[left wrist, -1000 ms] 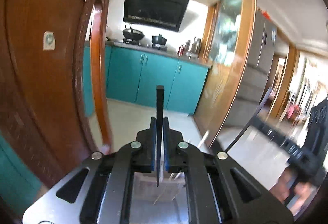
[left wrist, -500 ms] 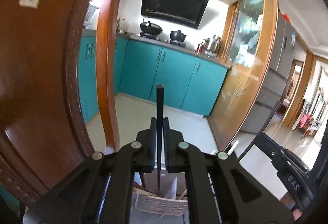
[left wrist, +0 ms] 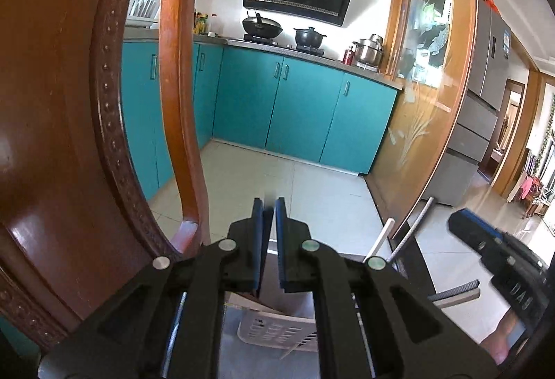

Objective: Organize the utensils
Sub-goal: 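Open both tools to drop the chopsticks into the holder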

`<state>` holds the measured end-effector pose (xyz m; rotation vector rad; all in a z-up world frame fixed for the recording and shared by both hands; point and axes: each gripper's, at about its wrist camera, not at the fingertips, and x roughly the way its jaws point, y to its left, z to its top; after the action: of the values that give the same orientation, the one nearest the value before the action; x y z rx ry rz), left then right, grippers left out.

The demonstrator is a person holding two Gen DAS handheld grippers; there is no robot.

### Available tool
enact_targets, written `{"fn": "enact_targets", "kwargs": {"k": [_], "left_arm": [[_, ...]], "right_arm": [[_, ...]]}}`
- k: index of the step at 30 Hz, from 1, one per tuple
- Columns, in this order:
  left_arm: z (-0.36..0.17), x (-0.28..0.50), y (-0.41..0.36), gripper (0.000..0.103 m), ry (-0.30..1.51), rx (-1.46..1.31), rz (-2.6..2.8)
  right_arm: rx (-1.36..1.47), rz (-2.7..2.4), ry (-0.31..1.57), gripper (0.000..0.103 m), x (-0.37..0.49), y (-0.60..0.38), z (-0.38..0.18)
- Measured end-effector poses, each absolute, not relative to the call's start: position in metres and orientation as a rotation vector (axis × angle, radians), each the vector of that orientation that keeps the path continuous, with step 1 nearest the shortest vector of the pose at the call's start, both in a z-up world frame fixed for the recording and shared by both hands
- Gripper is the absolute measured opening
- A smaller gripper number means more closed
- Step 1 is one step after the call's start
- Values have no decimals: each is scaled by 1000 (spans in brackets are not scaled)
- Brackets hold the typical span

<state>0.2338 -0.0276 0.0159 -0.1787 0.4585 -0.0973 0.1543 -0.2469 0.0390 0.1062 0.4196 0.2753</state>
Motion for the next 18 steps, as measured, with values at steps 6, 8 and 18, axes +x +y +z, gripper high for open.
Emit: {"fn": "enact_targets", "kwargs": {"k": [6, 8, 18], "left_arm": [[13, 219, -21, 7, 434, -181, -103], [11, 213, -20, 7, 421, -180, -107], [9, 174, -27, 13, 317, -92, -92]], "right_arm": [[138, 249, 414, 23, 155, -259, 40], [142, 246, 417, 24, 154, -260, 39], [36, 217, 355, 49, 124, -245, 45]]}}
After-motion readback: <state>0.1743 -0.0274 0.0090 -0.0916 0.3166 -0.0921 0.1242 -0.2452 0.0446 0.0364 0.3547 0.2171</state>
